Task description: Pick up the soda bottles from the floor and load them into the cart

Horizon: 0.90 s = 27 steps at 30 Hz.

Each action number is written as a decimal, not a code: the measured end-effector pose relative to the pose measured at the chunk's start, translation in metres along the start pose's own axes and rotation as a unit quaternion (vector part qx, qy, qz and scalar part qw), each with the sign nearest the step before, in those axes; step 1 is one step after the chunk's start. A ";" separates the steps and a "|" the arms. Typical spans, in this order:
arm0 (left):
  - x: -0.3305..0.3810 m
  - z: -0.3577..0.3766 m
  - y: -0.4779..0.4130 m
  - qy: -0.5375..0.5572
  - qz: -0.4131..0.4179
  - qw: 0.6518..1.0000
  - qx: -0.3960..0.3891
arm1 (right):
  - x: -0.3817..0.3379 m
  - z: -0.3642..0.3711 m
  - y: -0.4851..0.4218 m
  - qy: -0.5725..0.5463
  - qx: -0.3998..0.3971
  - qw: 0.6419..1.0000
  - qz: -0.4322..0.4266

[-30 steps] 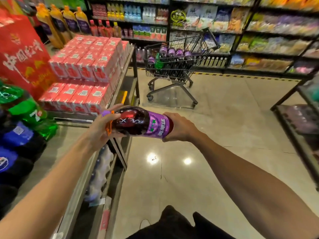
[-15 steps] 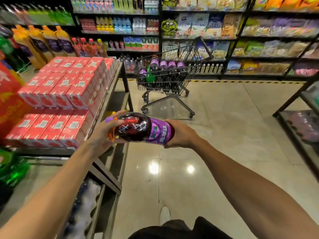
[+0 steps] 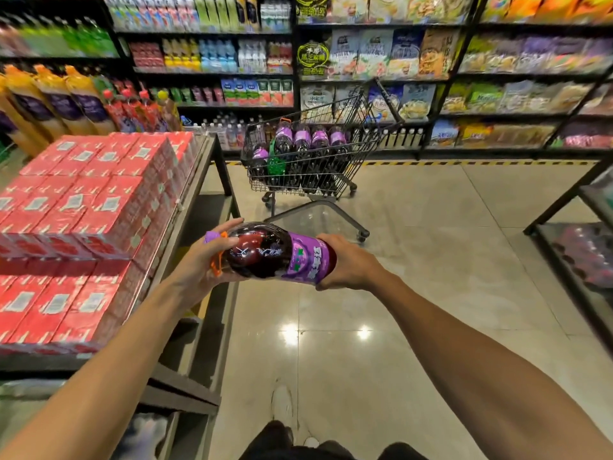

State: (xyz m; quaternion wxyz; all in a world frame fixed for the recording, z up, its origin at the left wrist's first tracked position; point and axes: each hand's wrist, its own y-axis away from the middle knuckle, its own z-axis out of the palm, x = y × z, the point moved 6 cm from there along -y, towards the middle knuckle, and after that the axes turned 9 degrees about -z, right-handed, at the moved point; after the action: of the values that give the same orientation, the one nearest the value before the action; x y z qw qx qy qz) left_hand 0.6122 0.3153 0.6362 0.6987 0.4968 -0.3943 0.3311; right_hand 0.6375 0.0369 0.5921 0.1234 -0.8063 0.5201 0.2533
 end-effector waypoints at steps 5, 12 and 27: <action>0.027 -0.018 -0.064 -0.002 -0.006 1.000 -0.017 | 0.023 -0.015 -0.054 -0.006 0.001 1.000 0.017; 0.080 -0.047 -0.149 0.004 -0.013 0.999 -0.040 | 0.042 -0.046 -0.137 0.006 0.009 0.999 0.035; 0.159 -0.097 -0.279 0.006 -0.011 0.999 -0.044 | 0.081 -0.082 -0.295 0.028 0.008 0.998 0.054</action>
State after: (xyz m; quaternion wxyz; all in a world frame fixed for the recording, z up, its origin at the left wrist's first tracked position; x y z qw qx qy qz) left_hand 0.9465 0.3396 0.6364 0.7259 0.4678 -0.3991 0.3082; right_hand 0.9531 0.0624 0.5984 0.1019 -0.7829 0.5679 0.2329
